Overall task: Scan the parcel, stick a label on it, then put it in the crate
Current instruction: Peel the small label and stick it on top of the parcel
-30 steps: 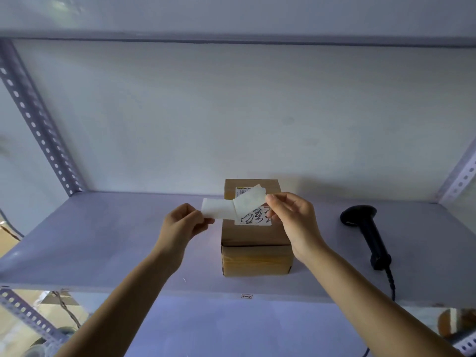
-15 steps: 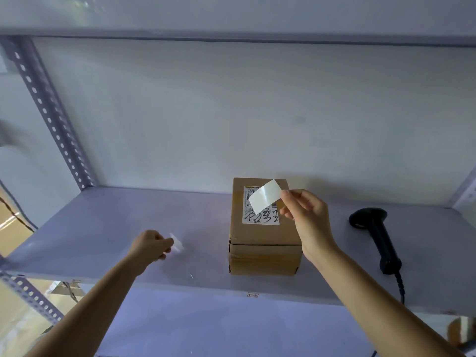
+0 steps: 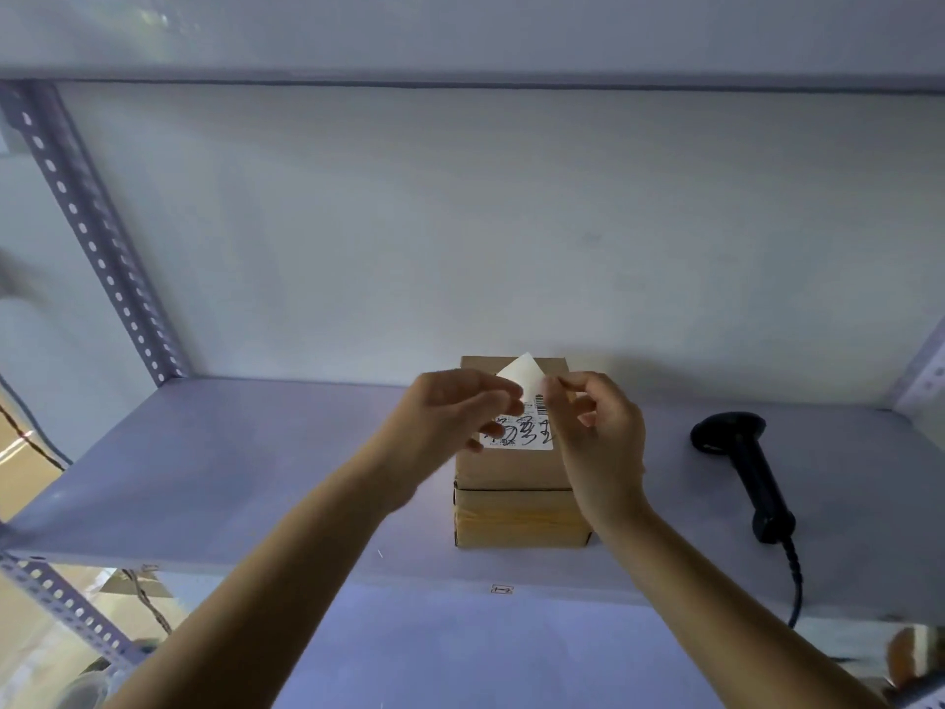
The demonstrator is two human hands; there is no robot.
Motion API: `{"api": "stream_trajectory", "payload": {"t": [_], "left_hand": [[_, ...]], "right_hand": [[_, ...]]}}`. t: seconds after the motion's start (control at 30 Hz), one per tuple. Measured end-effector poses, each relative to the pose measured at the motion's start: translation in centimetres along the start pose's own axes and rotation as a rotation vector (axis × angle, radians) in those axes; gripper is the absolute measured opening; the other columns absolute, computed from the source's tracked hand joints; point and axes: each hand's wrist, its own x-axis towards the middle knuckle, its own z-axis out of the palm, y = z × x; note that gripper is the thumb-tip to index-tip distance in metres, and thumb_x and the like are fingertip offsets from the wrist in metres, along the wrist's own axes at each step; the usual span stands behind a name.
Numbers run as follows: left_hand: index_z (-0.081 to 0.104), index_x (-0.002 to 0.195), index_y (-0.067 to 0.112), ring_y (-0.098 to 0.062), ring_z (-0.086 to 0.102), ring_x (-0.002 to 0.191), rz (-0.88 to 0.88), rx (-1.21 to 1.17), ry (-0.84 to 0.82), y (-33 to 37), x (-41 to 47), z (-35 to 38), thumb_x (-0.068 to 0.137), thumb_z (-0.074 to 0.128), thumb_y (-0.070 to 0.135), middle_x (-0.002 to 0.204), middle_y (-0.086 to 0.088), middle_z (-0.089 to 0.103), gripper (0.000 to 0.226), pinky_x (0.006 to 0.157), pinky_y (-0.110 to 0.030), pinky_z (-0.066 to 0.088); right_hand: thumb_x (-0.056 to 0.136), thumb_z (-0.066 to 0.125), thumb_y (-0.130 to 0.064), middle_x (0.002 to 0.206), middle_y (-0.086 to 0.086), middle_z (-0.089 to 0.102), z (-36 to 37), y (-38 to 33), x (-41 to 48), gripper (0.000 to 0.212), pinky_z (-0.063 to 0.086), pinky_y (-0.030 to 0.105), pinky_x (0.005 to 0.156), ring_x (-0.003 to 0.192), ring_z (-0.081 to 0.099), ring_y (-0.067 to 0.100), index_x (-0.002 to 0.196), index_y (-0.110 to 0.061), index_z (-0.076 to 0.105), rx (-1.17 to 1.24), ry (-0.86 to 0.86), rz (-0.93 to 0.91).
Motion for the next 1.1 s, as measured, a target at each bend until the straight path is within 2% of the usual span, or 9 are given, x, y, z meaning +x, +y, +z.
{"api": "stream_trajectory", "payload": {"t": [0.13,0.23,0.33,0.47,0.6,0.73,0.83,0.97,1.1], "left_hand": [[0.074,0.087,0.022,-0.01,0.064,0.077,-0.009,-0.105,0.051,0.0,0.6,2.5,0.094,0.054,0.016,0.087,0.002,0.074,0.022,0.067,-0.021,0.047],[0.076,0.076,0.021,-0.009,0.063,0.071,0.007,-0.193,0.103,-0.5,1.2,3.0,0.092,0.058,0.023,0.076,0.004,0.073,0.023,0.062,-0.019,0.049],[0.075,0.077,0.016,-0.008,0.063,0.066,-0.006,-0.211,0.139,-1.1,2.0,3.0,0.09,0.062,0.029,0.073,0.003,0.072,0.022,0.056,-0.014,0.049],[0.07,0.075,0.016,-0.01,0.058,0.063,-0.05,-0.167,0.219,-2.3,3.4,2.9,0.086,0.067,0.029,0.077,-0.003,0.069,0.017,0.058,-0.02,0.047],[0.066,0.082,0.014,-0.01,0.05,0.063,-0.045,-0.136,0.22,-3.2,4.9,2.2,0.087,0.064,0.016,0.071,0.003,0.062,0.006,0.052,-0.015,0.041],[0.065,0.084,0.013,0.001,0.053,0.053,-0.052,-0.117,0.201,-3.9,6.4,1.5,0.089,0.061,0.013,0.072,0.0,0.06,0.007,0.048,-0.01,0.04],[0.066,0.091,0.007,-0.005,0.062,0.06,-0.115,-0.138,0.185,-4.4,7.6,1.3,0.089,0.061,0.01,0.082,-0.008,0.067,0.006,0.048,-0.01,0.047],[0.065,0.08,0.008,-0.031,0.07,0.079,-0.16,-0.06,0.245,-5.1,9.2,1.1,0.086,0.061,0.009,0.095,-0.018,0.071,0.007,0.071,-0.038,0.058],[0.062,0.069,0.011,-0.029,0.07,0.075,-0.143,-0.048,0.309,-6.0,9.8,1.6,0.083,0.061,0.009,0.102,-0.02,0.069,0.014,0.062,-0.036,0.058]], "right_hand": [[0.089,0.064,-0.018,0.075,-0.005,0.061,0.0,-0.6,-0.3,0.009,0.039,0.014,0.059,0.063,0.051,0.011,0.08,-0.019,0.066,-0.087,0.063,-0.219],[0.09,0.062,-0.018,0.084,-0.006,0.062,-0.2,-0.5,-0.2,0.014,0.048,0.031,0.063,0.068,0.054,0.008,0.084,-0.008,0.07,-0.171,0.052,-0.324],[0.09,0.056,-0.029,0.097,0.002,0.067,-0.7,-0.5,-0.3,0.027,0.05,0.046,0.074,0.087,0.065,0.021,0.1,-0.011,0.073,-0.305,-0.088,-0.327],[0.091,0.05,-0.029,0.104,0.003,0.064,-1.3,0.1,-0.1,0.031,0.048,0.04,0.08,0.091,0.064,0.018,0.103,-0.015,0.075,-0.358,-0.135,-0.375],[0.092,0.059,-0.017,0.103,0.01,0.062,-1.7,1.6,2.1,0.015,0.043,0.017,0.071,0.075,0.056,0.013,0.103,-0.016,0.071,-0.11,-0.032,-0.078],[0.088,0.065,-0.038,0.099,-0.004,0.065,-2.2,3.5,4.6,0.025,0.042,0.022,0.076,0.088,0.06,0.008,0.102,-0.017,0.066,0.014,-0.136,0.387],[0.087,0.068,-0.032,0.076,-0.012,0.064,-1.7,4.1,5.8,0.013,0.044,0.02,0.067,0.07,0.058,0.001,0.079,-0.023,0.066,0.081,-0.223,0.425],[0.087,0.068,-0.022,0.073,-0.01,0.063,-0.1,5.0,6.6,0.018,0.045,0.023,0.066,0.068,0.056,0.006,0.07,-0.024,0.064,0.069,-0.172,0.445],[0.086,0.067,-0.021,0.069,-0.008,0.063,1.7,5.6,6.0,0.02,0.044,0.025,0.064,0.07,0.058,0.011,0.067,-0.026,0.062,0.039,-0.092,0.448]]}}
